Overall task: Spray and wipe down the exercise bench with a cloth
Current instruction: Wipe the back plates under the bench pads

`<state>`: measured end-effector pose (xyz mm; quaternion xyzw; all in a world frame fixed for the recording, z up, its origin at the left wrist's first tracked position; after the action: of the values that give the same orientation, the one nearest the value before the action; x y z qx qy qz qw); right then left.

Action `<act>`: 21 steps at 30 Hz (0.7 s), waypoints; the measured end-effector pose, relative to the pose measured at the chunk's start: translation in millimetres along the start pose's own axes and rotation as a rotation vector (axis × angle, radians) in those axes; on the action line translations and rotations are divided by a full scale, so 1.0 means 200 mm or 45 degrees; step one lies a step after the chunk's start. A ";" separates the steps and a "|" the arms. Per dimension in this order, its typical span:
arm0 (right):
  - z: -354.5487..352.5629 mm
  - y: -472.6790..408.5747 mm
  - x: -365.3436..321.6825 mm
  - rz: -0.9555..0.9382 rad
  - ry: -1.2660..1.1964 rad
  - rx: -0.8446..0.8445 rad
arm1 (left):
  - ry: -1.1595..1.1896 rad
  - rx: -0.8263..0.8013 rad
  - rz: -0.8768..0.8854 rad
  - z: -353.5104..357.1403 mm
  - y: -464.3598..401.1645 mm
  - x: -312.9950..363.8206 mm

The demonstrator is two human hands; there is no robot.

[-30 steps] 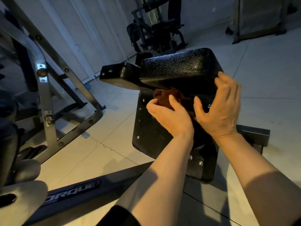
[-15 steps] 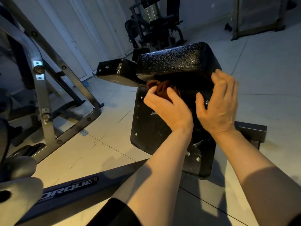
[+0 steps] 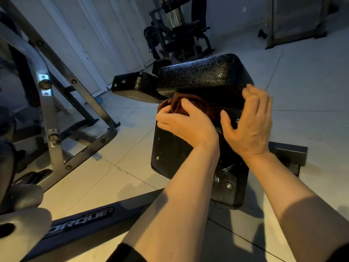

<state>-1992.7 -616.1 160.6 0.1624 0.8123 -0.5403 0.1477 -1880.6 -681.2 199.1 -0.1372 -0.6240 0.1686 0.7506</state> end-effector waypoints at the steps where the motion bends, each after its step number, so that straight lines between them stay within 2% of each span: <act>1: 0.00 0.00 0.00 -0.009 0.001 -0.007 | -0.005 -0.063 0.026 0.02 0.01 0.01; 4: -0.01 0.00 0.01 -0.029 -0.003 -0.020 | -0.177 -0.385 0.118 0.07 0.07 -0.01; 6: -0.02 0.00 0.01 -0.021 -0.017 -0.025 | -0.273 -0.594 0.074 0.09 0.09 -0.09; 8: -0.02 0.00 0.00 -0.008 -0.026 -0.037 | -0.225 -0.568 -0.111 0.06 0.09 -0.17; 11: -0.02 -0.01 0.00 -0.004 -0.043 -0.040 | -0.040 -0.203 -0.415 -0.03 0.08 -0.23; 12: -0.02 -0.01 0.00 -0.007 -0.046 -0.046 | -0.009 -0.101 -0.407 -0.04 0.07 -0.21; 14: -0.02 -0.01 0.01 -0.012 -0.039 -0.059 | 0.063 0.008 -0.250 -0.04 0.05 -0.15; 16: -0.02 -0.01 0.01 -0.022 -0.030 -0.063 | 0.135 -0.057 -0.083 0.01 0.04 -0.08; 18: -0.02 -0.01 0.02 -0.035 -0.030 -0.062 | 0.080 -0.208 0.012 0.08 0.07 -0.04; 20: -0.01 0.00 0.03 -0.038 -0.017 -0.064 | -0.036 -0.400 -0.025 0.15 0.09 -0.12; 21: -0.01 0.01 0.04 -0.032 -0.011 -0.082 | -0.039 -0.518 -0.143 0.18 0.10 -0.21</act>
<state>-2000.0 -613.7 156.3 0.1449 0.8306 -0.5164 0.1495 -1924.0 -680.7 160.7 -0.2485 -0.6630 -0.0008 0.7061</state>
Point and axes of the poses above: each hand's wrist, its own y-axis away from the middle knuckle, its own z-axis out of the palm, x = y × z, the point moved 5 cm from there along -y, towards the middle knuckle, and after that the axes turned 15 degrees about -x, right-handed, at the moved point
